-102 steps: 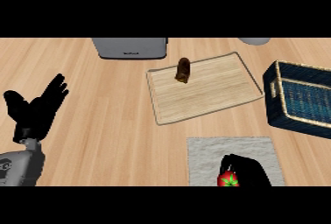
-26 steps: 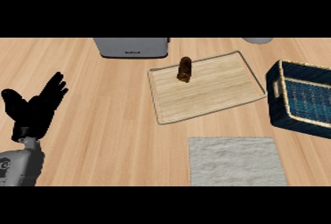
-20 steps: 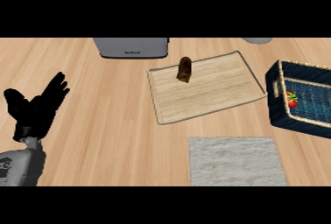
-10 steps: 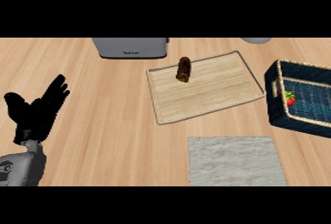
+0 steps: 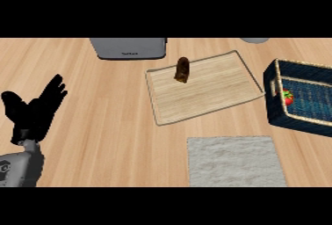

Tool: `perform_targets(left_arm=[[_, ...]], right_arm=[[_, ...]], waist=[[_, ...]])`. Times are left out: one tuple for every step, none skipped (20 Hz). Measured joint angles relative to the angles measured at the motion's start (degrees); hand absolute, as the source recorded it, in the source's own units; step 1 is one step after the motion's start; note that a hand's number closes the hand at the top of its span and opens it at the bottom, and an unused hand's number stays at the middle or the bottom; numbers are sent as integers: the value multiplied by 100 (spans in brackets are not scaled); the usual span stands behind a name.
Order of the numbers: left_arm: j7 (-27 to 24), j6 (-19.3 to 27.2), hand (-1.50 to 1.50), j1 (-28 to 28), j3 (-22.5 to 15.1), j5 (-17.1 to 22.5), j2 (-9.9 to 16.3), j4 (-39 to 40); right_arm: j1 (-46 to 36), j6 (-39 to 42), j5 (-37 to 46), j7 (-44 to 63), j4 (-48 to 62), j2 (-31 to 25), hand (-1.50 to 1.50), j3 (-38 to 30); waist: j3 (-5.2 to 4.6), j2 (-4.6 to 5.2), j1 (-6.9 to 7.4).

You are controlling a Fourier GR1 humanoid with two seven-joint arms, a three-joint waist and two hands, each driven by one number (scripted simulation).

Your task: Pick the tomato from the placemat and place it in the basket

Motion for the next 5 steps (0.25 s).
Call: perform_targets(left_arm=[[25, 20, 0, 27, -14, -14, -11, -69], [-9, 32, 0, 64, -35, -29, -42, -97], [81, 29, 0, 53, -41, -7, -43, -165], [149, -5, 0, 56, -10, 40, -4, -234], [158, -24, 0, 62, 2, 57, 9, -238]], right_arm=[[166, 230, -100, -133, 211, -163, -150, -110], [353, 480, -190, -298, 420, -317, -150, -219], [467, 699, -270, -415, 699, -522, -150, -307], [589, 915, -349, -514, 929, -707, -150, -388], [729, 1133, -415, -691, 1215, -878, -150, -483]], waist=[[1, -1, 3], [3, 0, -2], [5, 2, 8], [6, 2, 16], [7, 4, 17]])
